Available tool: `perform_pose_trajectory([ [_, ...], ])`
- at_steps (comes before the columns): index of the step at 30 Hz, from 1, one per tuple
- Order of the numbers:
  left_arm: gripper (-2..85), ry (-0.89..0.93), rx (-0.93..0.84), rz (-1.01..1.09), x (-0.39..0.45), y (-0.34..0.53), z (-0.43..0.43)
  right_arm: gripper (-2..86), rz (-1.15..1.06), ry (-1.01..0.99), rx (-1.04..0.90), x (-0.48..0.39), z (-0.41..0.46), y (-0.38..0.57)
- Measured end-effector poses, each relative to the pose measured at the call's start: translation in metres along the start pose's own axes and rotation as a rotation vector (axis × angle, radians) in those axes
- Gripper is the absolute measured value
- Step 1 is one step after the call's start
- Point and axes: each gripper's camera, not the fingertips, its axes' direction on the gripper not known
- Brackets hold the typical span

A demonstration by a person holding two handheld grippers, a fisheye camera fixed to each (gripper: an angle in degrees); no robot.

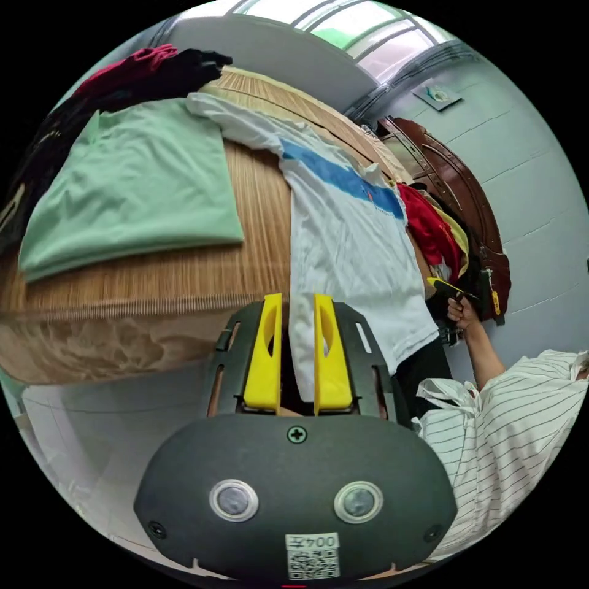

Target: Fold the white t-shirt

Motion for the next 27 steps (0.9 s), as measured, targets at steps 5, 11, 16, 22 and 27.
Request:
perform_pose_trajectory([
  [5, 16.5, 0.282, 0.061, -0.240, -0.052, 0.060, -0.006, 11.0, 0.316, -0.339, 0.027, 0.090, -0.024, 0.084],
  [11, 17.8, 0.412, 0.020, -0.287, -0.078, 0.070, 0.011, 12.1, 0.518, -0.725, 0.051, 0.144, -0.001, 0.141],
  [16, 7.1, 0.461, 0.009, -0.190, -0.064, 0.067, 0.013, 10.0, 0.512, -0.822, 0.026, 0.150, 0.001, 0.147],
  [22, 2.4, 0.380, 0.043, -0.107, -0.036, 0.070, -0.022, 0.6, 0.412, -0.865, 0.028, 0.140, -0.031, 0.139],
  [27, 1.9, 0.356, 0.025, -0.116, -0.034, 0.098, -0.048, 0.0, 0.360, -0.836, -0.009, 0.128, -0.077, 0.149],
])
